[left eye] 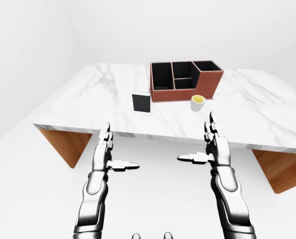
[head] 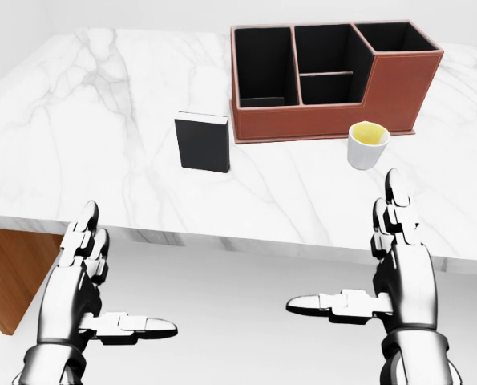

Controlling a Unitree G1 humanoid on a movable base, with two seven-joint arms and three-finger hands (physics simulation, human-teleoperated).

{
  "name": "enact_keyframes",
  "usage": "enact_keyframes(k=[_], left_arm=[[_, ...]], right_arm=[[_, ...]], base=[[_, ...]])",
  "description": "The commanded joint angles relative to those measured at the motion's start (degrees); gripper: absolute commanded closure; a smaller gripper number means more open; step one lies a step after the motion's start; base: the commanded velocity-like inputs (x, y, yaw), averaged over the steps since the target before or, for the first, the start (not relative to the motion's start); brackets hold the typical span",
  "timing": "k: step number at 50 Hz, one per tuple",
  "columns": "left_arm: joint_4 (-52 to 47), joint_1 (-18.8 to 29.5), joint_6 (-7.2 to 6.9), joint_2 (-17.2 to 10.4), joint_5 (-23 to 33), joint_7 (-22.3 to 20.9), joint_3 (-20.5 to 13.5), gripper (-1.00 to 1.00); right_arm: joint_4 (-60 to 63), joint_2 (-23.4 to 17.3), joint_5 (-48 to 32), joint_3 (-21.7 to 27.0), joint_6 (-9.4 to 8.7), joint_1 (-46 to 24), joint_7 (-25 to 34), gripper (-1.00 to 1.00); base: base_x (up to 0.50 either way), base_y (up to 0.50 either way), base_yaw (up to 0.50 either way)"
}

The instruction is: Pick up the book and place it in the caddy.

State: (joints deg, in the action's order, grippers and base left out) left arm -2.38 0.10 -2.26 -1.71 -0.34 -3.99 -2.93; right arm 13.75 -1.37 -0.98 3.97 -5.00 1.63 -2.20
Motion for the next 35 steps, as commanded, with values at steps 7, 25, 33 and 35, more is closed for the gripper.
enact_keyframes(k=[7, 25, 33, 35], left_arm=[[-7.53, 2.85, -2.74, -1.86, -3.92, -2.97, -2.80, -1.00], [-15.13, 11.06, -2.74, -5.89, -10.27, -6.69, -5.98, -1.00], [-15.23, 14.93, -2.74, -8.18, -7.76, -9.79, -6.80, -1.00], [-14.04, 16.60, -2.74, -8.88, -7.93, -10.25, -7.49, -1.00]], right_arm=[[5.33, 0.06, 1.73, -0.84, 0.00, -2.23, 5.99, -1.00], [6.91, -1.88, -11.16, -2.86, 0.00, -9.81, 10.57, -1.00], [9.56, -3.85, -15.29, -2.30, 0.00, -15.84, 15.54, -1.00], [10.23, -4.28, -16.15, -2.07, 0.00, -18.03, 17.04, -1.00]], base=[[0.00, 0.00, 0.00], [0.00, 0.00, 0.00], [0.00, 0.00, 0.00], [0.00, 0.00, 0.00]])
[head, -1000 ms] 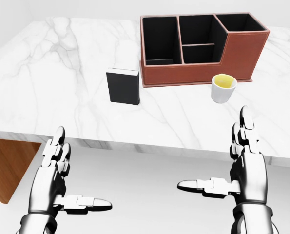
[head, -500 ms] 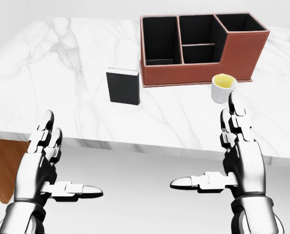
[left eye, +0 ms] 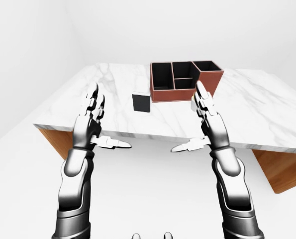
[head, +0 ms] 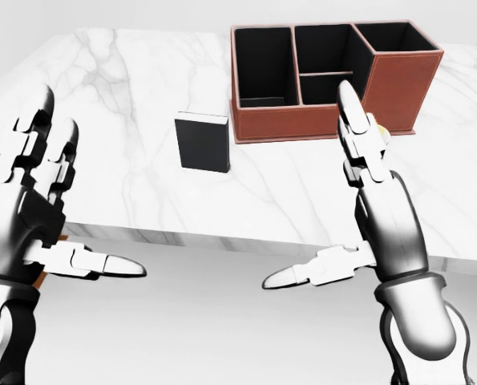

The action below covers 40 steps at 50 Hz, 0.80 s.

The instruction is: Pick up the book and place it in the caddy.

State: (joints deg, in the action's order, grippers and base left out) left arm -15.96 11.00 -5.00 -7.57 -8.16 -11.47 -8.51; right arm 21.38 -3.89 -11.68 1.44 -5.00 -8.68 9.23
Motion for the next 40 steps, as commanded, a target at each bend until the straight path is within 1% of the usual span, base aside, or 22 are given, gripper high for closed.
enact_keyframes(k=[1, 5, 12, 15, 21, 22, 26, 29, 34, 40], left_arm=[[-0.22, 6.17, 0.00, -3.28, -0.28, -2.92, -2.11, -1.00], [0.53, 7.59, 0.00, -4.24, -0.34, -3.30, -2.54, -1.00], [-0.34, 10.24, 0.00, -5.86, -0.27, -3.66, -3.39, -1.00], [-0.95, 10.71, 0.00, -6.19, -0.10, -3.55, -3.35, -1.00], [-0.96, 10.77, 0.00, -6.04, 0.60, -3.79, -2.97, -1.00], [-1.00, 10.82, 0.00, -6.02, 0.69, -3.81, -2.98, -1.00], [-1.16, 11.05, 0.00, -5.94, 0.85, -3.72, -2.99, -1.00], [-1.58, 11.26, 0.00, -5.94, 1.03, -3.68, -2.84, -1.00], [-1.38, 12.41, 0.00, -6.21, 0.80, -3.88, -2.93, -1.00], [-1.56, 12.64, 0.00, -6.34, 0.93, -4.19, -2.66, -1.00]], right_arm=[[2.78, -2.06, -6.07, 0.32, 0.00, -8.47, 6.35, -1.00], [3.32, -2.37, -7.03, 0.78, 0.00, -11.76, 7.83, -1.00], [4.09, -2.97, -7.62, 0.93, 0.00, -13.83, 9.93, -1.00], [4.40, -3.03, -8.29, 0.87, 0.00, -14.15, 10.25, -1.00], [2.64, -3.02, -8.35, 1.37, 0.00, -15.65, 9.25, -1.00], [2.00, -2.87, -8.40, 1.84, 0.00, -16.32, 8.17, -1.00], [0.88, -3.65, -8.93, 1.53, 0.00, -17.03, 7.41, -1.00], [1.55, -4.06, -9.29, 1.49, 0.00, -17.39, 7.92, -1.00], [3.19, -4.42, -7.73, 2.46, 0.00, -18.12, 9.50, -1.00], [2.32, -4.94, -7.48, 2.58, 0.00, -18.57, 9.48, -1.00]], base=[[0.00, 0.00, 0.00], [0.00, 0.00, 0.00], [0.00, 0.00, 0.00], [-0.05, 0.50, 0.00], [-0.04, 0.49, 0.00], [0.00, 0.00, 0.00], [0.00, 0.00, 0.00], [0.00, 0.00, 0.00], [0.00, 0.00, 0.00], [0.29, 0.04, 0.00]])
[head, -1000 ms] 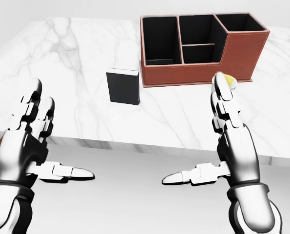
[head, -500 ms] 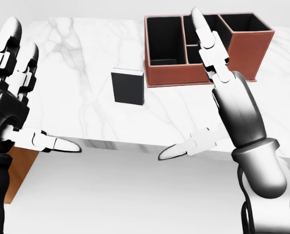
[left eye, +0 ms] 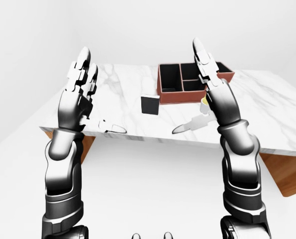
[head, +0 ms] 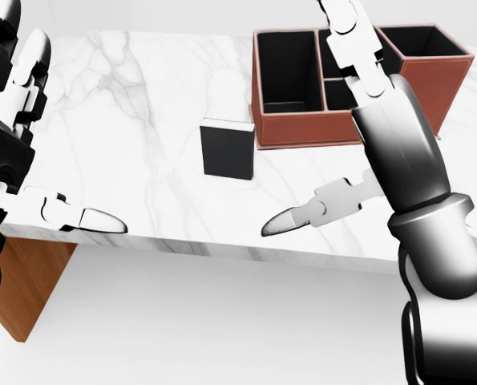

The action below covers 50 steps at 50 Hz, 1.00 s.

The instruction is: Pick up the book and place it in the caddy.

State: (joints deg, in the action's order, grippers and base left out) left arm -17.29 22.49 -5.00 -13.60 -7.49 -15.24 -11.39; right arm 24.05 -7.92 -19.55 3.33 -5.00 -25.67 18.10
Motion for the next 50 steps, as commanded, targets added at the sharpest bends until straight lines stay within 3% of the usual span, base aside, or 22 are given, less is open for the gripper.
enact_keyframes(k=[1, 50], left_arm=[[-0.23, 1.18, 0.00, -0.28, 0.28, -0.43, 0.23, -1.00], [-1.65, 0.39, 0.00, 0.21, 0.39, -0.66, 0.40, -1.00]], right_arm=[[-0.55, -0.89, 0.43, 0.68, 0.00, -1.52, 0.50, -1.00], [0.66, -0.19, -0.73, 0.03, 0.00, -0.12, -0.05, -1.00]], base=[[0.32, 0.05, 0.00], [0.26, 0.04, 0.00]])
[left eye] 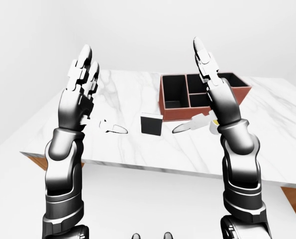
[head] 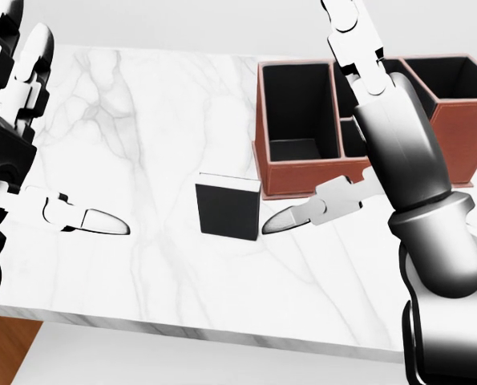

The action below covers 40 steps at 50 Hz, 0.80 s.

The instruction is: Pick up the book and place it in the caddy.

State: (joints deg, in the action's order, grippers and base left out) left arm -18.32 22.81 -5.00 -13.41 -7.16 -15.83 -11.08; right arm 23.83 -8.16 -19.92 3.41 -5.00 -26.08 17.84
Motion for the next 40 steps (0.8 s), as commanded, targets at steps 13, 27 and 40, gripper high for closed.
enact_keyframes(k=[13, 27, 40], left_arm=[[-1.57, 0.60, 0.00, -0.10, -0.18, 0.09, -0.20, -1.00], [-3.26, 1.74, 0.00, -0.66, -1.34, 0.81, -0.44, -1.00], [-2.60, 1.54, 0.00, -0.28, -0.68, 0.49, 0.17, -1.00]], right_arm=[[1.91, -0.02, -0.31, 0.10, 0.00, 0.50, 0.46, -1.00], [3.68, 0.13, -0.03, 0.23, 0.00, 0.30, 1.05, -1.00], [3.91, -0.22, 1.28, 0.68, 0.00, 1.38, 1.03, -1.00]], base=[[0.02, 0.00, 0.00], [0.00, 0.00, 0.00], [0.00, 0.00, 0.00]])
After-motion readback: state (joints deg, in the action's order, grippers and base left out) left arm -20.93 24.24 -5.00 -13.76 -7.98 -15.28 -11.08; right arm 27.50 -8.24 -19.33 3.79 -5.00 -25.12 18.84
